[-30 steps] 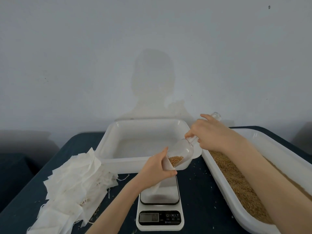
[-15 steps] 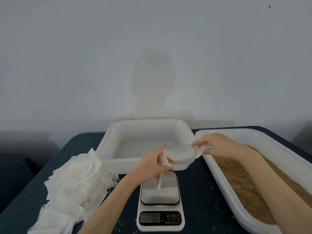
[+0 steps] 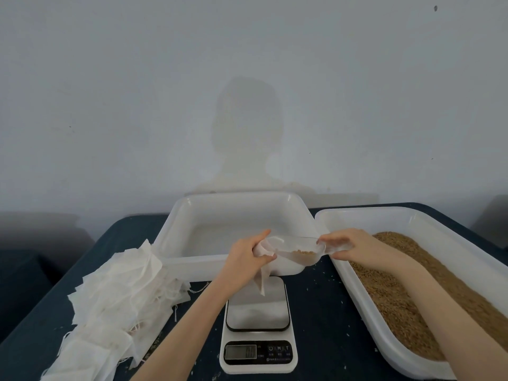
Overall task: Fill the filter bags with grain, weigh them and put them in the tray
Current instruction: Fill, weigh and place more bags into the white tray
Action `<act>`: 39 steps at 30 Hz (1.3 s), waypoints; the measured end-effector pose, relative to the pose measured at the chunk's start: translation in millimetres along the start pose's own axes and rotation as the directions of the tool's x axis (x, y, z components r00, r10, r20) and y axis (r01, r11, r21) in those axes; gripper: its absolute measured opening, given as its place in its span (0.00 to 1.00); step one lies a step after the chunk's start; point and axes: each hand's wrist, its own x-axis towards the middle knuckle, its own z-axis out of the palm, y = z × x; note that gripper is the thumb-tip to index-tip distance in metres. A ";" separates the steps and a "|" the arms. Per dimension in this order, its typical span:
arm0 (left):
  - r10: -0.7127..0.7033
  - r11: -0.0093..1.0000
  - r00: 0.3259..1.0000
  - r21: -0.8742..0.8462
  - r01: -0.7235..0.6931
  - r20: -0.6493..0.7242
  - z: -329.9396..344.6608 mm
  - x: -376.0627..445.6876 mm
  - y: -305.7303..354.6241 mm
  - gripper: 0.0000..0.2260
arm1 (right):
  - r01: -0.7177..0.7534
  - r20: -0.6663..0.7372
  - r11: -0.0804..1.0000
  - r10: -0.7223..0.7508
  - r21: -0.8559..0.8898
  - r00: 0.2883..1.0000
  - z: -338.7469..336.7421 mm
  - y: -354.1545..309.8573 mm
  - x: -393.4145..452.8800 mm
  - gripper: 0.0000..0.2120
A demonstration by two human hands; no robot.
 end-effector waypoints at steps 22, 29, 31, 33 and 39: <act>-0.057 0.969 0.998 0.241 0.052 0.016 -8.5 -34.2 -57.2 0.19 | -0.523 -0.266 0.832 0.469 -0.187 0.842 -15.0 76.5 -46.6 0.18; -0.003 0.969 1.000 0.248 0.006 -0.011 -27.4 -41.9 -56.0 0.20 | -0.567 -0.095 0.674 0.601 -0.474 0.794 -8.0 83.9 -41.9 0.12; 0.001 0.971 0.999 0.240 0.007 -0.033 -33.3 -43.7 -55.2 0.19 | -0.550 -0.057 0.636 0.625 -0.542 0.779 -6.8 85.7 -38.8 0.15; -0.013 0.973 0.999 0.228 0.023 -0.045 -39.3 -45.1 -55.5 0.18 | -0.527 -0.041 0.607 0.632 -0.594 0.774 -8.0 87.1 -35.1 0.15; -0.046 0.970 0.996 0.234 0.062 -0.073 -50.4 -48.3 -56.3 0.13 | -0.505 -0.201 0.631 0.491 -0.588 0.848 -14.8 60.1 -26.3 0.10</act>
